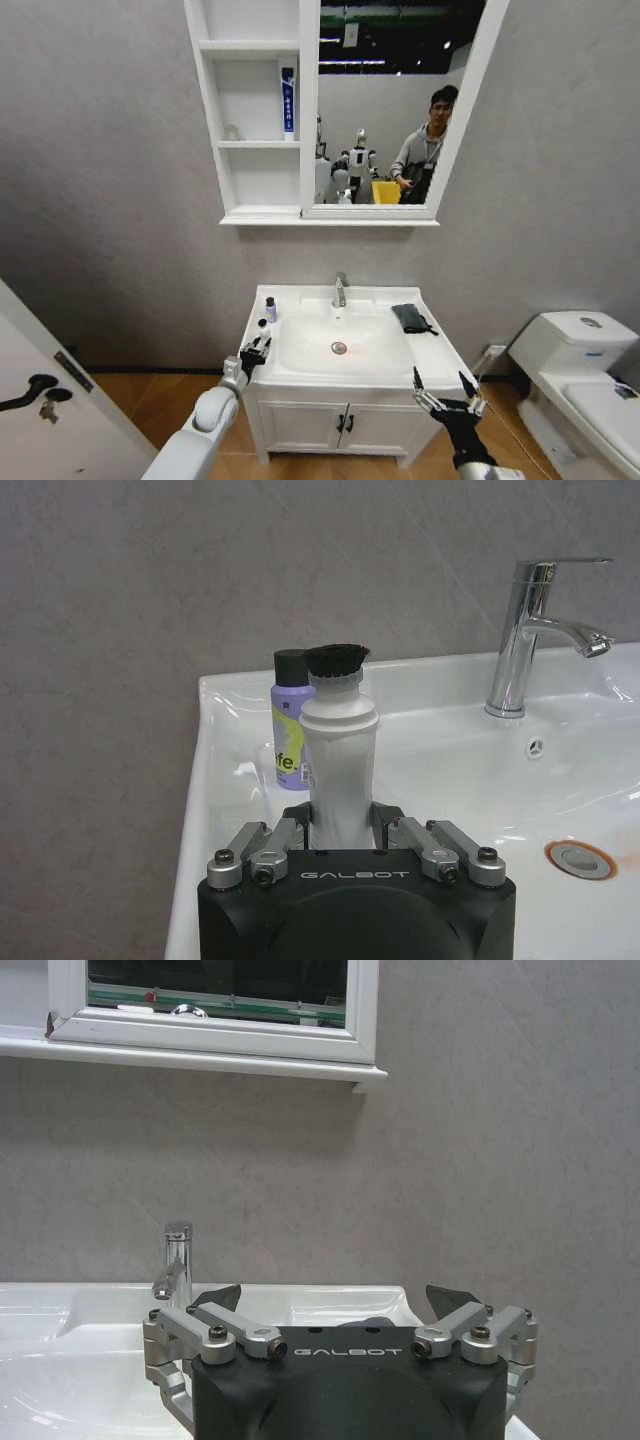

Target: Move facial cleanser and shampoo from washbasin to cabinet, then wipe washbasin with towel.

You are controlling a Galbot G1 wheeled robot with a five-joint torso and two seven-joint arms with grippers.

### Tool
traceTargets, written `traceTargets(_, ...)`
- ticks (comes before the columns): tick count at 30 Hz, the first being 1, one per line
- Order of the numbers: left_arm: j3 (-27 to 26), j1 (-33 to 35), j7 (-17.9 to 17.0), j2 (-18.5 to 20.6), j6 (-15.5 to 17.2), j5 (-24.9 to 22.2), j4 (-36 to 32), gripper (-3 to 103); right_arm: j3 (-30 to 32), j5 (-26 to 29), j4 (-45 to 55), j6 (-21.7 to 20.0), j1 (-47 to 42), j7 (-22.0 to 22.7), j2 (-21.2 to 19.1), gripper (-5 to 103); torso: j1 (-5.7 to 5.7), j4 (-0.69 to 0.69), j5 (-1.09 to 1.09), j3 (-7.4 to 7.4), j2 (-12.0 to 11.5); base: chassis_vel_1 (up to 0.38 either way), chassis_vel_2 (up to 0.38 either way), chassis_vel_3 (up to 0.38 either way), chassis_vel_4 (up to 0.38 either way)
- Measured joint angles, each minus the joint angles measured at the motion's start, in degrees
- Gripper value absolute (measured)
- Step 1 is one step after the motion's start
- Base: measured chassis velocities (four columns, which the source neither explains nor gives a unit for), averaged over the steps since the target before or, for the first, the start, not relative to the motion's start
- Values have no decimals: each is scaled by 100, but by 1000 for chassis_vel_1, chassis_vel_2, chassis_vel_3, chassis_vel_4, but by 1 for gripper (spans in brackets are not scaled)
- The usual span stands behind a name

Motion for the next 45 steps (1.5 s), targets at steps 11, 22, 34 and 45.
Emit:
traceTargets(11,-155,-6,-370,772,297,-499,-1401,31,-103,91,-138,-24,267,17,-55,100,0,1,0,0,0,0,0,0,0)
traceTargets(22,-305,-1253,-1279,2192,1238,-2293,-2518,31,-160,70,-73,-29,282,18,-36,100,0,2,-1,0,0,0,0,0,0)
traceTargets(34,1257,-5124,-2730,3166,3111,-5744,-2281,31,-119,95,18,-29,287,18,-40,100,0,1,0,0,0,0,0,0,0)
traceTargets(45,3175,-7602,-2794,2188,3301,-5999,-105,31,-88,215,-32,-13,434,56,-37,100,1,-1,1,1,0,0,0,0,0)
